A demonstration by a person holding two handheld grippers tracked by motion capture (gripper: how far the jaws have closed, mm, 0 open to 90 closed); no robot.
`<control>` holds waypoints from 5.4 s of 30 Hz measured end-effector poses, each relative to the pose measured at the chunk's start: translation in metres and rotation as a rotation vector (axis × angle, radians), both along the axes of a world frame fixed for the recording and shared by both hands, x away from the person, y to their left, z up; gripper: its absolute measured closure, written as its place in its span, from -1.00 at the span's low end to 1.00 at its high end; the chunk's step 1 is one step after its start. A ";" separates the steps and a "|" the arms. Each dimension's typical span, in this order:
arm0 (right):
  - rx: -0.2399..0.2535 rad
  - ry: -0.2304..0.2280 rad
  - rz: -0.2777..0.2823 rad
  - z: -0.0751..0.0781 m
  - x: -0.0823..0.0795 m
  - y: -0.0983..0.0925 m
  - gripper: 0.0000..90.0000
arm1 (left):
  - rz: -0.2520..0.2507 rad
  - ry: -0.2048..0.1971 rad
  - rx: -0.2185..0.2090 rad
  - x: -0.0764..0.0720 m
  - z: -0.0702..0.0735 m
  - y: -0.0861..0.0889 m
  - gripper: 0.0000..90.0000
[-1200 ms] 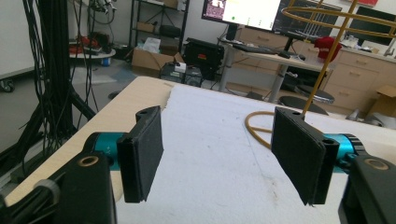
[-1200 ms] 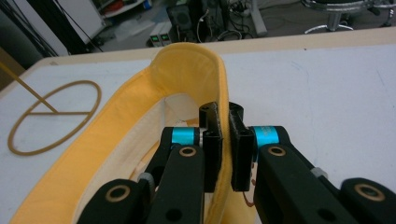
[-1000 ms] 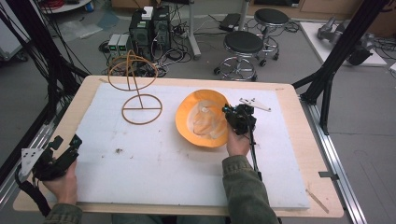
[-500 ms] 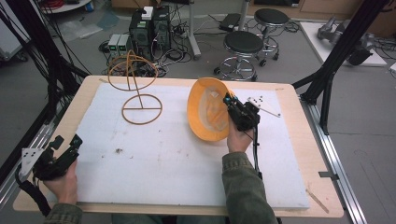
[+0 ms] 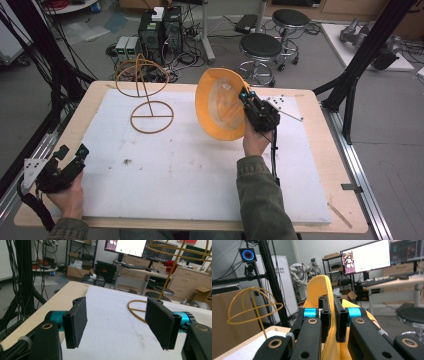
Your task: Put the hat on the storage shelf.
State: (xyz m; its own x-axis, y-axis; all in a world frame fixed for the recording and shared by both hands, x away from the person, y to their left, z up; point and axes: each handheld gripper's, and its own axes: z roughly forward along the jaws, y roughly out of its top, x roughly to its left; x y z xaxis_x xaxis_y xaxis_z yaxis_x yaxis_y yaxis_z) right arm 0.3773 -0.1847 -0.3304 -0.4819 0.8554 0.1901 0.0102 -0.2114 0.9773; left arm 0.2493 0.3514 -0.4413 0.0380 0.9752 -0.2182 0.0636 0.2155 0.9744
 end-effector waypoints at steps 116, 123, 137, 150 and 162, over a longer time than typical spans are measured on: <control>-0.492 -0.064 0.315 0.046 0.056 0.327 0.85 | 0.037 -0.041 -0.094 -0.011 0.001 0.015 -0.23; -0.490 -0.041 0.319 0.034 0.057 0.332 0.86 | 0.032 -0.042 -0.086 -0.011 0.001 0.013 -0.23; -0.607 0.015 0.288 0.019 0.056 0.344 0.82 | 0.030 -0.039 -0.091 -0.010 0.001 0.014 -0.23; -0.594 0.029 0.264 0.012 0.054 0.345 0.74 | 0.028 -0.040 -0.090 -0.009 0.001 0.014 -0.23; -0.590 0.014 0.259 0.015 0.046 0.350 -0.01 | 0.034 -0.037 -0.086 -0.008 0.001 0.015 -0.23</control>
State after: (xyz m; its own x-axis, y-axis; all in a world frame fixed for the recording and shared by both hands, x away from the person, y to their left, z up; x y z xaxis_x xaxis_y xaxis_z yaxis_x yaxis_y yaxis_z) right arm 0.4235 0.1651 -0.3149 -0.6875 0.6744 -0.2692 0.0021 0.3725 0.9280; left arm 0.2409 0.3664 -0.4408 0.0143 0.9538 -0.3002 0.0189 0.2999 0.9538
